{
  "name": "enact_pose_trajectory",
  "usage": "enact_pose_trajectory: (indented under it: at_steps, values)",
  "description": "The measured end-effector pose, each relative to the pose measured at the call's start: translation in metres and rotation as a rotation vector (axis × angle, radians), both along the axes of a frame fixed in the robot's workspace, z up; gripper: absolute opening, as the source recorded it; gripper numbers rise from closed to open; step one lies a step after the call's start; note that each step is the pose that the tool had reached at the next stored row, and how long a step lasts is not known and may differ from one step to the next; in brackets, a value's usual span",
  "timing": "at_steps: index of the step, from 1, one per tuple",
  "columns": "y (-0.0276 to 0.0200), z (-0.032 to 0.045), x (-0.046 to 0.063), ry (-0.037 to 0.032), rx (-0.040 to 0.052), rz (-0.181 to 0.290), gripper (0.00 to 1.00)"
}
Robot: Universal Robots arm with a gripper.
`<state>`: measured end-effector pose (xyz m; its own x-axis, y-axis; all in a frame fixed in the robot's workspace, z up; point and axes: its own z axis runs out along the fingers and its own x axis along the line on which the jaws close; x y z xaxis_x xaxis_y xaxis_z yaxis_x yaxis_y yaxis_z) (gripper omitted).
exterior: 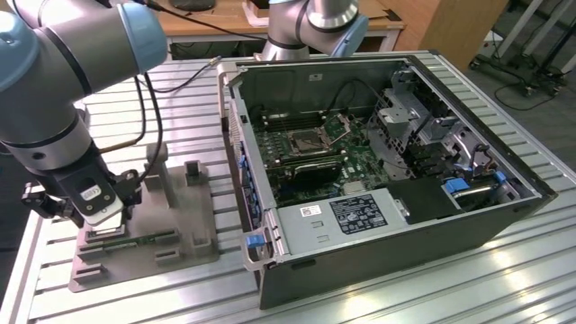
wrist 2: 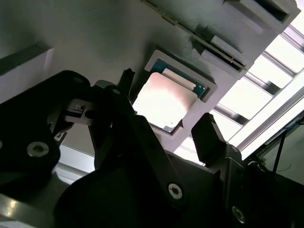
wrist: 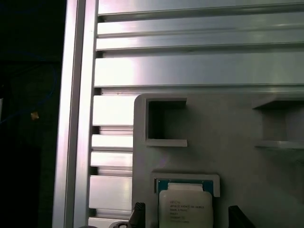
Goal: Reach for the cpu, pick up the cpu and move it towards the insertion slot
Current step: 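Reach for the cpu, then pick up the cpu and move it towards the insertion slot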
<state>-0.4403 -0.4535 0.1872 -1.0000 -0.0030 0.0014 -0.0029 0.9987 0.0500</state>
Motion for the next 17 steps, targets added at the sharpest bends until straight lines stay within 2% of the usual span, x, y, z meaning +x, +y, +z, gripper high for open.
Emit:
enact_pose_trajectory:
  at_steps: [4,7,8,12,14,17]
  values:
    - [0.0014,-0.0068,0.0000,-0.0002,0.0001,-0.004,0.76]
    - [0.0014,-0.0069,0.0000,0.0001,-0.0002,-0.004,0.75]
    - [0.0015,-0.0069,0.0000,0.0002,-0.0002,-0.004,0.68]
    - [0.0015,-0.0070,0.0000,0.0000,-0.0003,-0.004,0.67]
    - [0.0015,-0.0069,0.0000,0.0001,-0.0004,-0.004,0.55]
    - [0.0015,-0.0070,0.0000,0.0000,-0.0004,-0.004,0.55]
